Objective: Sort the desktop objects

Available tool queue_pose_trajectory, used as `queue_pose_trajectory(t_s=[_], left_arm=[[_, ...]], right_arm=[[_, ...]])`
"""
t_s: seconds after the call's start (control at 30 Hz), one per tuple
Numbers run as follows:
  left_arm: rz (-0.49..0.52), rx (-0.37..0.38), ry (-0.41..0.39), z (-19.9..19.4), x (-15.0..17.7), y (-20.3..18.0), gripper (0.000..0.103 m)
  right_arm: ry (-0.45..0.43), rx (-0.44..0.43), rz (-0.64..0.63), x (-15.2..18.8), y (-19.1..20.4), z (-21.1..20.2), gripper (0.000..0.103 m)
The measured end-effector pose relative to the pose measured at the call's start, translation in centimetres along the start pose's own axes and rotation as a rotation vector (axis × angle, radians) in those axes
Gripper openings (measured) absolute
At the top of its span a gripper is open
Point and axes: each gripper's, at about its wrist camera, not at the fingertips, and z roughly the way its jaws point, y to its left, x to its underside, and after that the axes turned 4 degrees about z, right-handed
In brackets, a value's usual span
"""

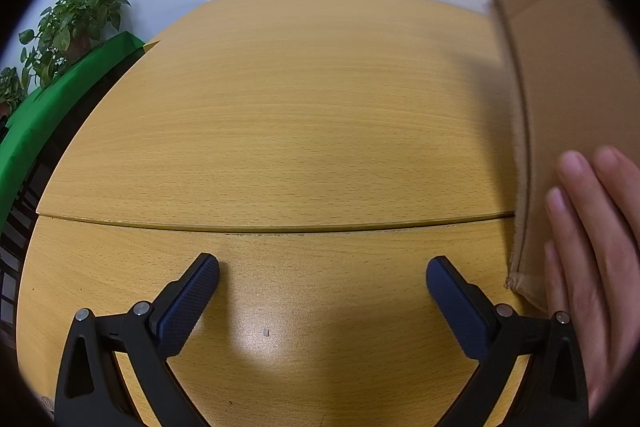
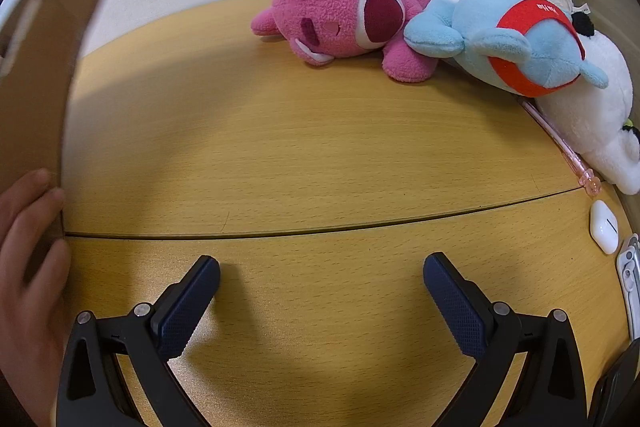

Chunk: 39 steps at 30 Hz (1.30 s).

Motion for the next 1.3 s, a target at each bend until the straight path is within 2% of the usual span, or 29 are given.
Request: queue_pose_trajectory(t_s=[1.3], left_arm=[[0.003, 0.002, 0.000, -0.21, -0.25, -0.01, 0.103]], right_arm=[[-0.002, 0.012, 0.020, 0.23, -0.29, -0.36, 0.103]])
